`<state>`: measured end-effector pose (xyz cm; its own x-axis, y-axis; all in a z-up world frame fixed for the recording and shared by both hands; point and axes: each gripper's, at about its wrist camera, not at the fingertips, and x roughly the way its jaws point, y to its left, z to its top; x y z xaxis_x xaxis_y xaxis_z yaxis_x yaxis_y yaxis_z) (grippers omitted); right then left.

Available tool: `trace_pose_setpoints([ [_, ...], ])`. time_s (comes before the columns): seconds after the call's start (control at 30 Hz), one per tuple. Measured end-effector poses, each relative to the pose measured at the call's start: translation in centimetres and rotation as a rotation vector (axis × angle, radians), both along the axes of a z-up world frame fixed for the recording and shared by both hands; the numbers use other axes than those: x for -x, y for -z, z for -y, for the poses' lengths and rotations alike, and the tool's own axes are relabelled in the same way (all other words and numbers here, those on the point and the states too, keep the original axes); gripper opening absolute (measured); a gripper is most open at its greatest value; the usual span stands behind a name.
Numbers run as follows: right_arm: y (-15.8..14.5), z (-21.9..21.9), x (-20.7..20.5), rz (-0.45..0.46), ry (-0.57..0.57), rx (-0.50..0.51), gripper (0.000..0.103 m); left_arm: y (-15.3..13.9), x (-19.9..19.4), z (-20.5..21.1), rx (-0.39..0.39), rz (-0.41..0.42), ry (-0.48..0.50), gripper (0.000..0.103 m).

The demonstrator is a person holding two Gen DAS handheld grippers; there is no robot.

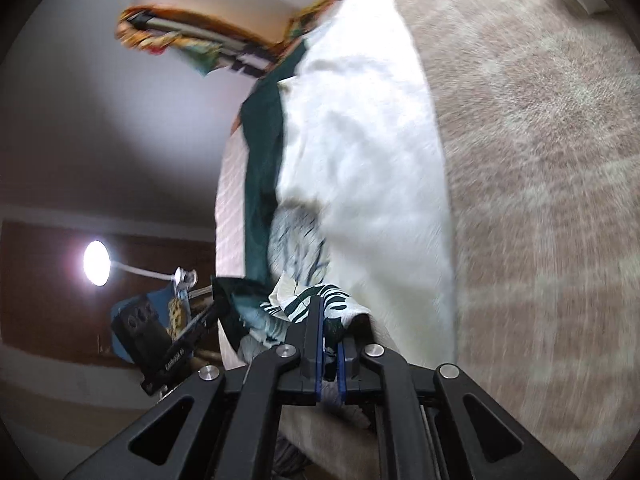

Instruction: Fold small clothes

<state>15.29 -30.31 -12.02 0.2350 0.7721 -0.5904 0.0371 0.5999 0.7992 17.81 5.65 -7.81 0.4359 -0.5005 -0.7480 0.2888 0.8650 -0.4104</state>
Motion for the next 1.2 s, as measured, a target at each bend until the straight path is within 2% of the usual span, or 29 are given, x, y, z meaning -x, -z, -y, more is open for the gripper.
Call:
trace_pose_setpoints([
  [0.07,0.9,0.2,-0.7,-0.03,0.015,-0.003,0.008,0.5,-0.4,-0.2,-0.006,-0.005,-0.013,0.002],
  [0.1,1.4,0.3,-1.1,-0.047,0.021,-0.003,0.017,0.8,-0.6,-0.2,-0.012,-0.006,-0.021,0.002],
  [0.13,1.8,0.5,-1.3,-0.06,0.025,-0.003,0.03,0.9,-0.8,-0.2,-0.021,-0.008,-0.029,0.002],
  [0.2,1.9,1.1,-1.5,-0.069,0.043,-0.036,0.04,1.1,-0.9,-0.4,-0.041,-0.005,-0.053,0.002],
  [0.23,1.5,1.4,-1.6,-0.065,0.052,-0.041,0.044,1.3,-1.1,-0.6,-0.055,-0.014,-0.075,0.004],
  [0.3,-0.2,2.3,-1.3,0.001,0.07,-0.022,0.047,1.6,-1.5,-1.0,-0.071,-0.033,-0.114,0.015],
  [0.37,-2.0,2.7,-0.9,0.086,0.063,0.04,0.047,1.5,-1.5,-1.3,-0.048,-0.036,-0.117,0.021],
  [0.43,-3.4,2.6,-0.4,0.157,0.036,0.128,0.045,1.1,-1.3,-1.2,-0.065,-0.014,-0.113,0.022],
  [0.5,-4.5,1.8,0.3,0.243,-0.009,0.28,0.045,0.5,-0.8,-0.8,-0.075,0.016,-0.096,0.022],
  [0.6,-4.8,0.2,0.7,0.334,-0.098,0.424,0.037,-0.5,0.3,0.4,-0.082,0.044,-0.064,0.022],
  [0.77,-4.7,-3.4,2.0,0.546,-0.281,0.749,0.034,-1.9,1.9,4.7,-0.074,0.051,0.059,0.022],
  [0.83,-4.5,-4.3,2.2,0.586,-0.33,0.788,0.029,-2.0,2.5,7.3,-0.049,0.039,0.118,0.022],
  [1.03,-3.3,-4.3,0.8,0.596,-0.357,0.828,0.026,-1.0,2.9,14.5,0.051,-0.035,0.255,0.022],
  [1.2,-3.3,-3.6,0.4,0.617,-0.385,0.818,0.023,0.7,2.9,19.3,0.074,-0.082,0.335,0.022],
])
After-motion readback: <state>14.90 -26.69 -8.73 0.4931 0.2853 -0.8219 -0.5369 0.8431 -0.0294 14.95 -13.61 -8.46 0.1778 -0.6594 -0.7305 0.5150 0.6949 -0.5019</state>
